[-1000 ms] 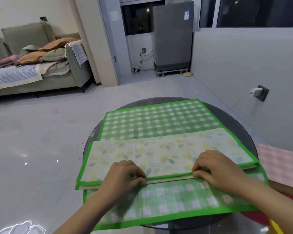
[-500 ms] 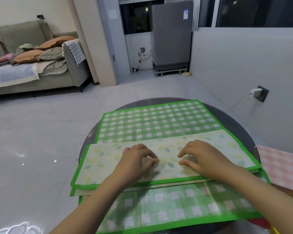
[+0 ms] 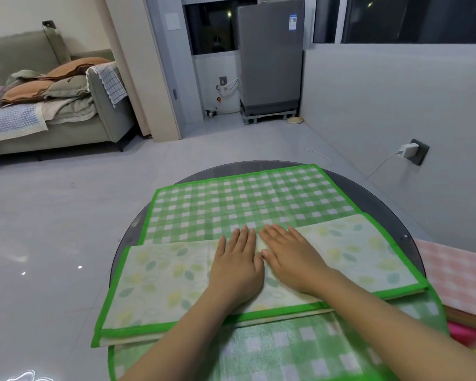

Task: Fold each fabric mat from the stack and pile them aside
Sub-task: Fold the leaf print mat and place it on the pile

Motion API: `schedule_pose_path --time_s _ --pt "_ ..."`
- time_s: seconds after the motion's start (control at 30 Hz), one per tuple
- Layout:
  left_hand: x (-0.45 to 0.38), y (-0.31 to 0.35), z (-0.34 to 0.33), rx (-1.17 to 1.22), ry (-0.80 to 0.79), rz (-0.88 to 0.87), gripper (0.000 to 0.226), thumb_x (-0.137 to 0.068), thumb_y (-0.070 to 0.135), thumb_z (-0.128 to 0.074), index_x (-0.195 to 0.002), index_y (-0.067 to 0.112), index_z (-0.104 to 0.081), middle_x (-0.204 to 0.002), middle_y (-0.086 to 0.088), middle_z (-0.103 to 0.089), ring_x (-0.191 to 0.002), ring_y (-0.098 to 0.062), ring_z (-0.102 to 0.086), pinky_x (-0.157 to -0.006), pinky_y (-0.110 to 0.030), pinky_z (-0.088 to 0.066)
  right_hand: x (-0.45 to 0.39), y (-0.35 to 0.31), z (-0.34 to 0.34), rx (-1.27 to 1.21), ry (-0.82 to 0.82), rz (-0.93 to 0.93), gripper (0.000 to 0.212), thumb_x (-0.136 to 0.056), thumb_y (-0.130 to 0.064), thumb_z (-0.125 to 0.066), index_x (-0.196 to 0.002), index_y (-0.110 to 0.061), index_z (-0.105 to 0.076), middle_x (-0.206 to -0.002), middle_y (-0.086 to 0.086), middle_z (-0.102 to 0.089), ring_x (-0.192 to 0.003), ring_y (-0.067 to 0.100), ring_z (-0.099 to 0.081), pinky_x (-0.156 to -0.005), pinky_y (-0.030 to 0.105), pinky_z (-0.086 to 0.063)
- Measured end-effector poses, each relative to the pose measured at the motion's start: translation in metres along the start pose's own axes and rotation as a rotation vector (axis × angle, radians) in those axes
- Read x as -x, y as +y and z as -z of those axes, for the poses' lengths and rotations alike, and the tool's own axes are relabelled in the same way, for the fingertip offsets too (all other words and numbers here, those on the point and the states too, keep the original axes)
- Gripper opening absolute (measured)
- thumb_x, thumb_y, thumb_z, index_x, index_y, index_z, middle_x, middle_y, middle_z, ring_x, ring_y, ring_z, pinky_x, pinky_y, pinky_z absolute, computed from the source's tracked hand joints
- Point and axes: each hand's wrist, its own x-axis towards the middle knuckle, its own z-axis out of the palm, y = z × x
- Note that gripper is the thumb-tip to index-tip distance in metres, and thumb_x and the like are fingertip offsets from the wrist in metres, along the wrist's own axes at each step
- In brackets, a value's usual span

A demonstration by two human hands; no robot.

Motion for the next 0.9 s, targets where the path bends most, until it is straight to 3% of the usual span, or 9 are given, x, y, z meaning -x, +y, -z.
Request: schedule_pose_path --time_s 0.13,0.5,0.8,0.9 --pt "0.001 -0.002 0.0 -0.001 0.008 -0.005 0.056 -0.101 0.036 -0.012 -0.151 0.02 0.005 -0.159 0.005 0.011 -0.145 -0.01 0.014 -0.119 -0.036 0.009 0.003 0.015 -0.002 -0.002 -0.011 -0.035 0.053 -0.1 -0.041 -0.012 -0.15 -0.027 0.003 -0.157 -0.01 0.007 -0.144 0.006 0.01 -0.117 0.03 0.009" --pt "0.002 -0.002 0.001 -0.003 0.006 -0.012 0.055 -0.101 0.037 -0.009 -0.15 0.022 0.01 -0.157 0.007 0.016 -0.144 -0.008 0.018 -0.119 -0.035 0.011 0.028 0.103 0.018 0.04 0.018 -0.323 0.055 -0.1 -0.041 -0.01 -0.15 -0.022 0.003 -0.157 -0.008 0.008 -0.144 0.007 0.01 -0.117 0.029 0.009" --pt "0.003 0.001 0.003 -0.003 0.0 -0.003 0.055 -0.101 0.036 -0.01 -0.151 0.021 0.008 -0.158 0.005 0.013 -0.144 -0.009 0.015 -0.119 -0.035 0.01 0.029 0.097 0.021 0.005 0.008 -0.355 0.056 -0.101 -0.037 -0.011 -0.149 -0.015 0.007 -0.158 0.0 0.011 -0.144 0.013 0.013 -0.117 0.032 0.01" --pt "0.004 0.002 0.004 0.002 -0.013 -0.003 0.055 -0.101 0.035 -0.01 -0.151 0.02 0.007 -0.159 0.005 0.012 -0.145 -0.009 0.014 -0.119 -0.036 0.009 0.024 0.065 0.019 -0.049 0.059 -0.235 0.054 -0.101 -0.033 -0.012 -0.149 -0.016 0.006 -0.158 -0.001 0.009 -0.144 0.011 0.012 -0.117 0.031 0.01"
